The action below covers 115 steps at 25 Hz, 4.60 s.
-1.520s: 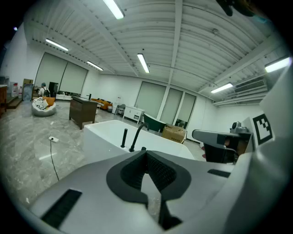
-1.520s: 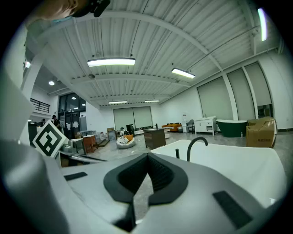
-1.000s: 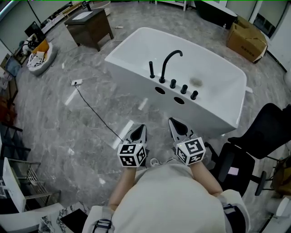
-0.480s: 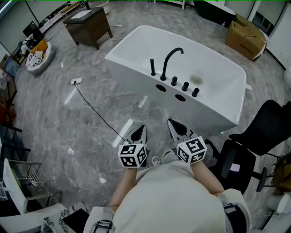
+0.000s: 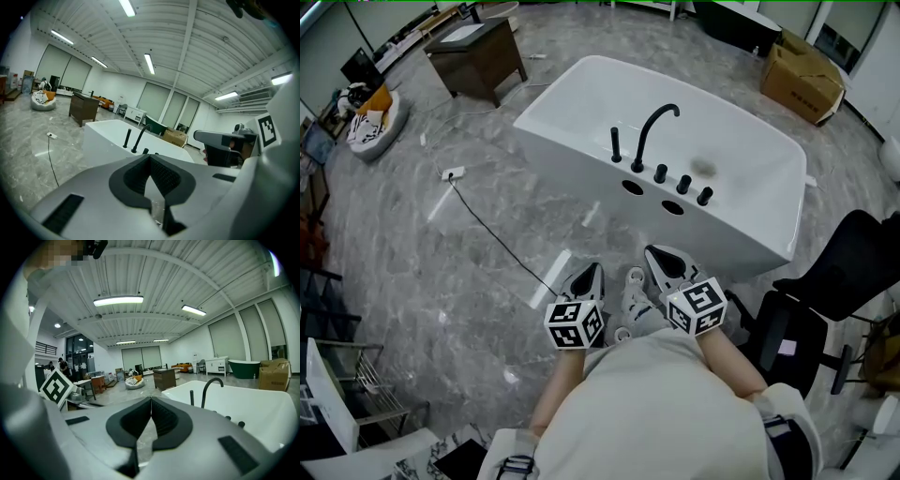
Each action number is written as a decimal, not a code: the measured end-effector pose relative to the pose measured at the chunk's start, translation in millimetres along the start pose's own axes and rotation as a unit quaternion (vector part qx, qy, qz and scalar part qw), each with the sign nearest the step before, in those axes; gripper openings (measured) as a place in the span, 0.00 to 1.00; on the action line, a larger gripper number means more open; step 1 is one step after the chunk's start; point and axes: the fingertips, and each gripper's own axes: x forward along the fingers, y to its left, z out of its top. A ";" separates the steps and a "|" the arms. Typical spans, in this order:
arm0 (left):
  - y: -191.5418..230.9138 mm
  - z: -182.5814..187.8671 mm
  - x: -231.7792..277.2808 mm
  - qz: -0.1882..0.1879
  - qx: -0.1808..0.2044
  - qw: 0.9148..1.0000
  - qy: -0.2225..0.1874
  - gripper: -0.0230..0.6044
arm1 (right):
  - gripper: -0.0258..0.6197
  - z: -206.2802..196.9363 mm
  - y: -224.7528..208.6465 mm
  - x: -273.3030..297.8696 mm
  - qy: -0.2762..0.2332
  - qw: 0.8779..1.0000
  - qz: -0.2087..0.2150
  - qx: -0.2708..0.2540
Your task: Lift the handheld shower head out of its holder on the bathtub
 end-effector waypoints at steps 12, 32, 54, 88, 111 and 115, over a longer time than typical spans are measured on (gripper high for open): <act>44.1 36.3 50.4 0.017 -0.004 1.000 -0.006 0.07 | 0.07 16.8 -31.5 75.3 -0.007 1.000 0.009 0.003; 92.1 121.6 170.7 0.024 0.003 1.000 0.007 0.07 | 0.07 65.8 -134.2 196.1 -0.009 1.000 -0.007 0.008; 124.8 139.1 259.1 0.051 -0.007 0.998 0.033 0.07 | 0.07 34.4 -218.2 283.3 0.033 0.999 -0.016 0.009; 182.6 159.1 375.1 -0.030 0.011 0.993 0.117 0.07 | 0.30 -98.9 -297.1 426.9 0.183 0.972 -0.129 0.068; 223.1 147.3 389.8 -0.032 0.003 0.987 0.159 0.07 | 0.27 -162.6 -333.2 481.3 0.293 0.937 -0.188 0.042; 223.5 146.4 390.0 -0.033 0.004 0.987 0.160 0.07 | 0.26 -163.7 -329.9 481.2 0.304 0.936 -0.177 0.018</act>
